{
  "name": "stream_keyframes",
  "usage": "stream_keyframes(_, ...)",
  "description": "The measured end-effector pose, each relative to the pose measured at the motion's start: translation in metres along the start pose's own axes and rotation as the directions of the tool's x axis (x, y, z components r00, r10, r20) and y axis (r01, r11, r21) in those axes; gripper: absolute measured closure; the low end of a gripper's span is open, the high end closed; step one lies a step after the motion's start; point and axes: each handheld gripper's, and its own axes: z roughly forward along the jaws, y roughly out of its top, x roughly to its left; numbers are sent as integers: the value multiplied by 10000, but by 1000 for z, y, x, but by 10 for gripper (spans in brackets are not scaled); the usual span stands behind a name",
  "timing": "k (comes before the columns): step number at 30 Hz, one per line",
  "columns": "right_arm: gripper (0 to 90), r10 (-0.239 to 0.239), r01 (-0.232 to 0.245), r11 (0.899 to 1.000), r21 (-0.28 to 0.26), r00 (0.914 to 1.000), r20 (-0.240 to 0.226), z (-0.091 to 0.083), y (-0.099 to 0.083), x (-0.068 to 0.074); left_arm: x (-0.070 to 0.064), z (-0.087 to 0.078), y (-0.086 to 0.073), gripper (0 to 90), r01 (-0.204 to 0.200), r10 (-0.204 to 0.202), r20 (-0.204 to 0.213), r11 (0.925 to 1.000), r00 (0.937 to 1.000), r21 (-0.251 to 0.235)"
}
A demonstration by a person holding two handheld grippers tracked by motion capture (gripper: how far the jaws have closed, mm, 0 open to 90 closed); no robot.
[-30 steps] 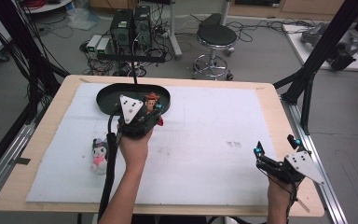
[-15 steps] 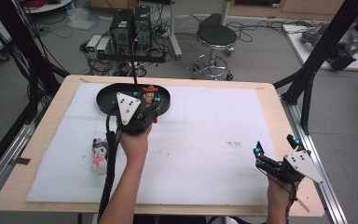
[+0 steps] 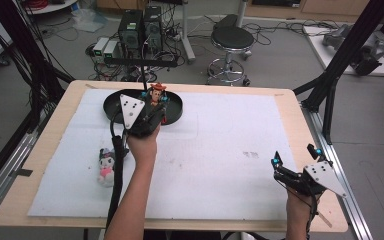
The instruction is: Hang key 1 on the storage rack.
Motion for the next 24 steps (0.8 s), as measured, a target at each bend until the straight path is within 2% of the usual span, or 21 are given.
stream_keyframes(2, 13, 10, -10, 10000, 25, 10000, 11, 0, 0, 0, 3, 3, -2, 587, 101, -101, -11, 9999, 9999, 66)
stream_keyframes(9, 13, -118, 118, 9999, 113, 9999, 17, 2, -2, 1, 9, 10, -5, 589, -16, 16, -206, 10000, 9998, -17)
stream_keyframes(16, 13, -178, 178, 9996, 231, 9998, -1, 4, -3, 3, 16, 14, -4, 592, 296, -299, -193, 9995, 9994, -122)
stream_keyframes(19, 13, -222, 222, 9996, 197, 9998, -16, 4, -3, 4, 20, 16, -1, 593, 559, -566, -227, 9980, 9981, -304)
stream_keyframes(24, 13, -261, 261, 9994, 211, 9997, -9, 4, -3, 3, 26, 23, 1, 593, 531, -539, -338, 9983, 9980, -248)
